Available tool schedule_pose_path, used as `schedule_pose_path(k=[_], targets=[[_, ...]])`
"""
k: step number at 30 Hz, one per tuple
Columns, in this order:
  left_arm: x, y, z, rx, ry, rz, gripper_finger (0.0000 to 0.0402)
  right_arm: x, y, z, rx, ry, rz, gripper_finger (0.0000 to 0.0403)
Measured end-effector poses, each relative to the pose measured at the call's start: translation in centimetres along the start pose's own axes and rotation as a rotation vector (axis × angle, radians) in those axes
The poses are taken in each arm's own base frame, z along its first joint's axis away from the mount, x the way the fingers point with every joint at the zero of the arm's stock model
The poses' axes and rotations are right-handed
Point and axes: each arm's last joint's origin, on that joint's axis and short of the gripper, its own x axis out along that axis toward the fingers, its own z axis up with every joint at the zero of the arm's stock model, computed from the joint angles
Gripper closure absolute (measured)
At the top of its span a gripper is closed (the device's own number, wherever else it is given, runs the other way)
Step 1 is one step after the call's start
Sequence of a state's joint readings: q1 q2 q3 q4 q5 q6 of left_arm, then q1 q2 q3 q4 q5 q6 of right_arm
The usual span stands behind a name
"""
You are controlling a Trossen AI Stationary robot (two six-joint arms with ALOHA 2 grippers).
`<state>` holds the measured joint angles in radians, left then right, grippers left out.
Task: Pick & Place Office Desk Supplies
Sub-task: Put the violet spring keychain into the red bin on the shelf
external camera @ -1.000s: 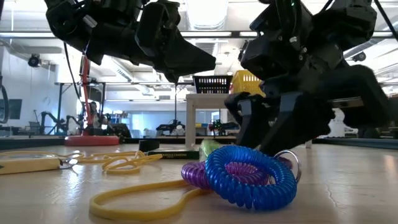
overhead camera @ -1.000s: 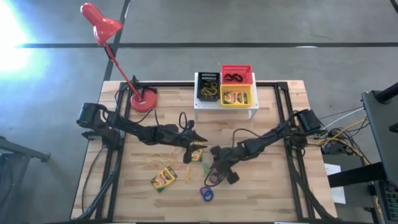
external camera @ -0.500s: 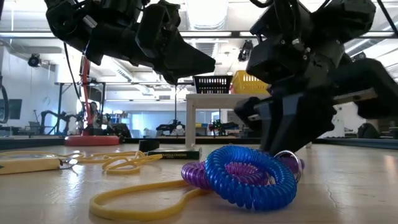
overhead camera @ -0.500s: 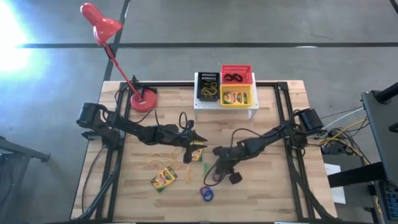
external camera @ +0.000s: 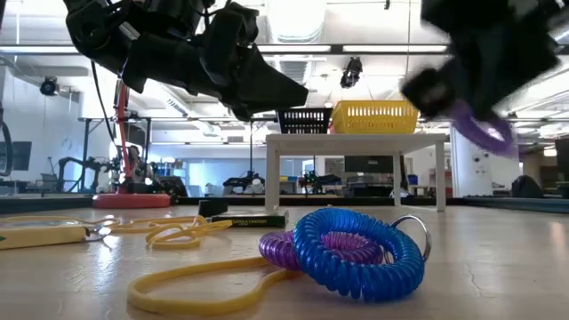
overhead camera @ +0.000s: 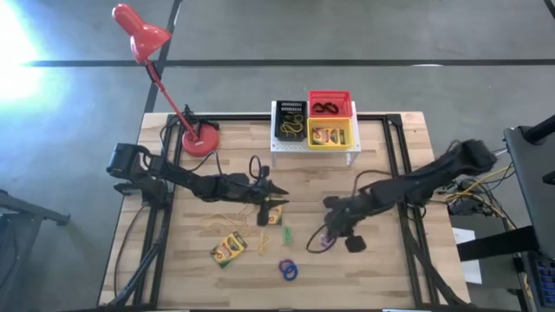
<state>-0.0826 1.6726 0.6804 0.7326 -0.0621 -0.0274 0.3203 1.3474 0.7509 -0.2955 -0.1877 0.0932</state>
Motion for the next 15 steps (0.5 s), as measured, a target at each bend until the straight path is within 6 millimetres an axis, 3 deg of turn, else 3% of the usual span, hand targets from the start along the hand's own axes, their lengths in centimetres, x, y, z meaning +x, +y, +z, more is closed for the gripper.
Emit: schedule_pose_path(k=[4,8,12,15], targets=[[0.0,0.1,0.0,0.000,-0.001,0.027,0.0272,-4.1,-1.0,2.4,-0.197,-0.365,-0.286,0.0382],[0.0,0.1,0.0,0.000,-0.004,0.028,0.0272,-8.6,-4.7,4.0,0.018,-0.649,-0.795,0.0376],[0.0,0.1,0.0,0.000,-0.005,0.028,0.0272,-15.0,-9.7,4.3,0.247,-0.677,-1.113,0.0372],[0.0,0.2,0.0,-0.001,-0.005,0.031,0.0272,-18.6,-13.6,3.6,0.382,-0.535,-1.148,0.0371]])
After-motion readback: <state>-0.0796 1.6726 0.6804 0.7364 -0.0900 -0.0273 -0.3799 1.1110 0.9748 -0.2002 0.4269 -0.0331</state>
